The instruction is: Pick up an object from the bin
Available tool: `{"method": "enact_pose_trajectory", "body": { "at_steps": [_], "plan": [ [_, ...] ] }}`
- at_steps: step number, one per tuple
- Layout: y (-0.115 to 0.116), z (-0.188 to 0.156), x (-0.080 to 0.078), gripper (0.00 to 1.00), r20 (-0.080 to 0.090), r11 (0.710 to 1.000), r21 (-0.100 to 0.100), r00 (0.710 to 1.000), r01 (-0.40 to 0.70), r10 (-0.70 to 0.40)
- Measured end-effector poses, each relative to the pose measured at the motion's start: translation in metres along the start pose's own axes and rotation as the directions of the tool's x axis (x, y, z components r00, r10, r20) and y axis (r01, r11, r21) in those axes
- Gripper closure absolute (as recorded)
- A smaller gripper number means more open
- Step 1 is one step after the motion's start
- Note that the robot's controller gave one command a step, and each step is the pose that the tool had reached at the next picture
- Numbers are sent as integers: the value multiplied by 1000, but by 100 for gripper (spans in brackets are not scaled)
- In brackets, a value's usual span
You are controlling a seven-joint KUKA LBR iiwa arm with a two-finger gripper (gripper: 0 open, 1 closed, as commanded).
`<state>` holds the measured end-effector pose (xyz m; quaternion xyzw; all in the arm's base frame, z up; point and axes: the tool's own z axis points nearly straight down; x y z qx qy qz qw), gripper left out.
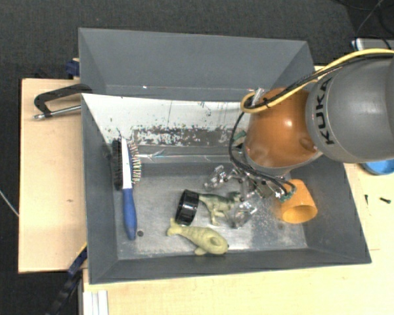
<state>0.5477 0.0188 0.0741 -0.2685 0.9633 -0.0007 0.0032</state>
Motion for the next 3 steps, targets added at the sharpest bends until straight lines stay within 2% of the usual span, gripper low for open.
{"method": "enact_pose_trajectory", "body": {
  "at_steps": [1, 2, 3],
  "plan": [
    [0, -1, -1, 100, 3, 1000, 0, 1000, 1, -1],
    [0, -75, -5, 100, 6, 1000, 2, 1000, 0, 0],
    [-1, -111, -8, 100, 4, 1000, 1, 1000, -1, 1]
  ]
}}
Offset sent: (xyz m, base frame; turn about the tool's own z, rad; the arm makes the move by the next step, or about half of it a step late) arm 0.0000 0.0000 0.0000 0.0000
